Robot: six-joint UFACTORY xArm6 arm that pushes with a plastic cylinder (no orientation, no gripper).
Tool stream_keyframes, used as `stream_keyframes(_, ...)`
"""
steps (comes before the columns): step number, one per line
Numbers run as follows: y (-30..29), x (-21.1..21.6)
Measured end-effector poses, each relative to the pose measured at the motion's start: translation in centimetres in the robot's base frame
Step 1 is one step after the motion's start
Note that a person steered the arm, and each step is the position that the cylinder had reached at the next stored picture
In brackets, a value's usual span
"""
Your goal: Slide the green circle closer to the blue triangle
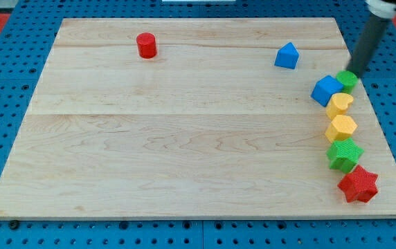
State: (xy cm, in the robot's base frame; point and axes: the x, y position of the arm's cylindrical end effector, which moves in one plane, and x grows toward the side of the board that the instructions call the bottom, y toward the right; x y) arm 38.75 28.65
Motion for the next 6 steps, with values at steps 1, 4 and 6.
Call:
stream_keyframes(1,0.8,5.1)
stream_keyframes(4,-8.0,-1.3)
stream_keyframes(6,-4.9,-5.2)
